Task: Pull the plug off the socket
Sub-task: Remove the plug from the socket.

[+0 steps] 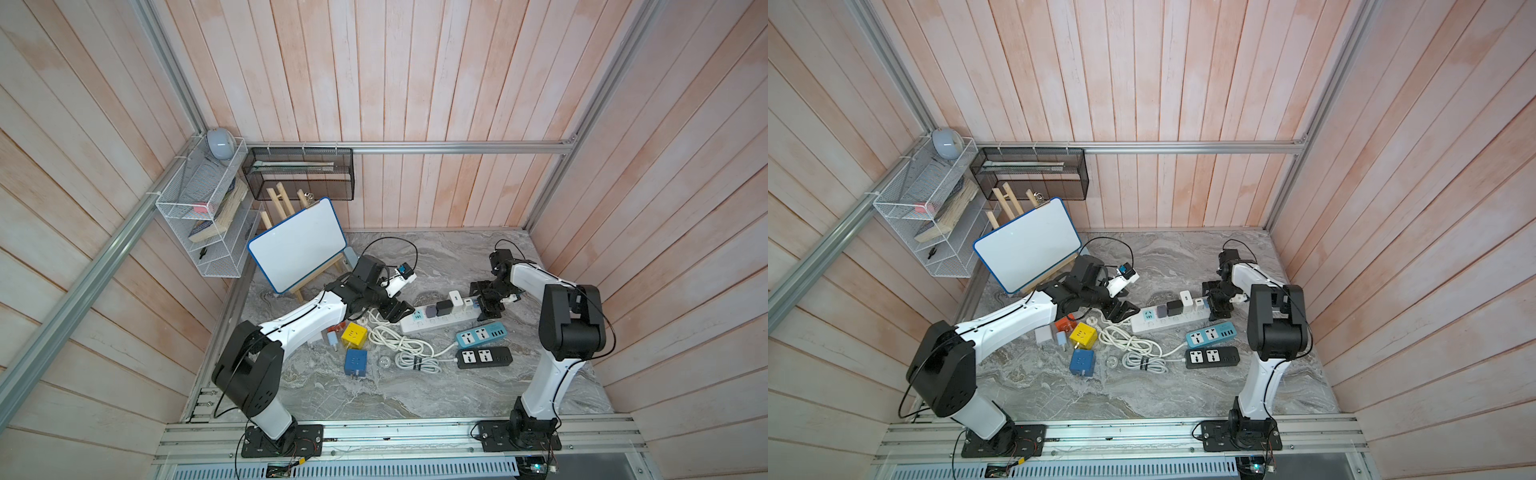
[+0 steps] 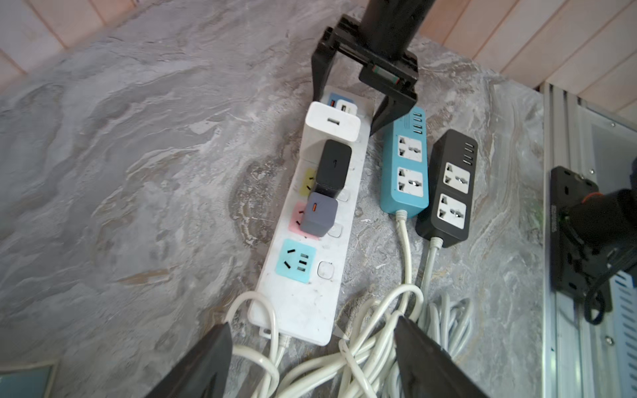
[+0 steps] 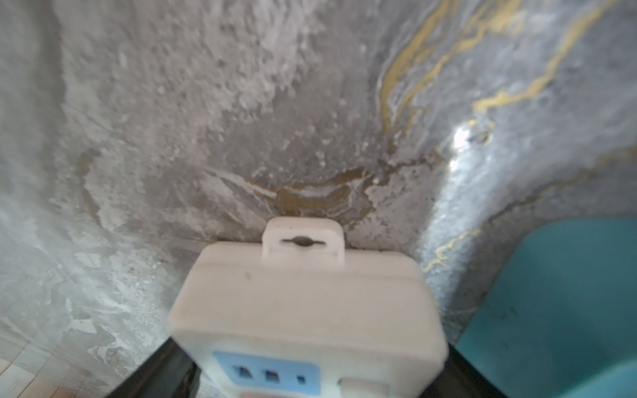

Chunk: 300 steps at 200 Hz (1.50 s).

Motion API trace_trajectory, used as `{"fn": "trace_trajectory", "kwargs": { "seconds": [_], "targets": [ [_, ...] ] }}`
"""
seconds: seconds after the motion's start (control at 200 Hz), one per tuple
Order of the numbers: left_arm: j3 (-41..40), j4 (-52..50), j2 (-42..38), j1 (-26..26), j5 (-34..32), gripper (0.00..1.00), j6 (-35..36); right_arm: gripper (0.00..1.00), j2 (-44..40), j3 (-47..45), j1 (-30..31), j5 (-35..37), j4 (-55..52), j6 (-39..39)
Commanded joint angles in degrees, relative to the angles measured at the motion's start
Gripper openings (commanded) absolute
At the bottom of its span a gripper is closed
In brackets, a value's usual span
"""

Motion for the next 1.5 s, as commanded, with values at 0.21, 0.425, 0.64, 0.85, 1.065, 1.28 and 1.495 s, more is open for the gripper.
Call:
{"fn": "trace_trajectory", "kwargs": {
  "seconds": [0.21,0.425,0.64,0.85,1.065,1.28,1.495],
  "targets": [
    [2.4,13.0,9.9,-3.6,1.1,0.72,11.4,0.0,4.3,-0.4,-0.1,2.8,4.5,-0.3],
    [5.4,15.6,15.7,-4.6,-1.0,0.7,11.9,0.0,4.7,0.1,-0.1,2.8,3.9,-0.4],
    [8.2,17.7,20.3,-5.1,-3.1,0.69,11.1,0.0,5.0,0.4,-0.1,2.8,3.6,-0.3],
    [9.2,17.5,21.9,-5.7,-0.8,0.65,10.2,0.0,5.5,0.9,0.0,2.6,3.4,-0.3],
    [8.9,17.3,23.0,-6.3,-0.2,0.56,9.5,0.0,5.9,1.5,0.0,2.4,3.3,-0.3],
    [8.7,17.8,23.9,-6.4,-1.0,0.52,8.4,0.0,6.0,1.7,0.0,2.6,3.0,-0.3],
    [9.3,17.8,24.2,-6.6,-1.1,0.44,8.1,0.0,6.1,1.6,-0.1,2.4,3.1,-0.3]
  ]
}}
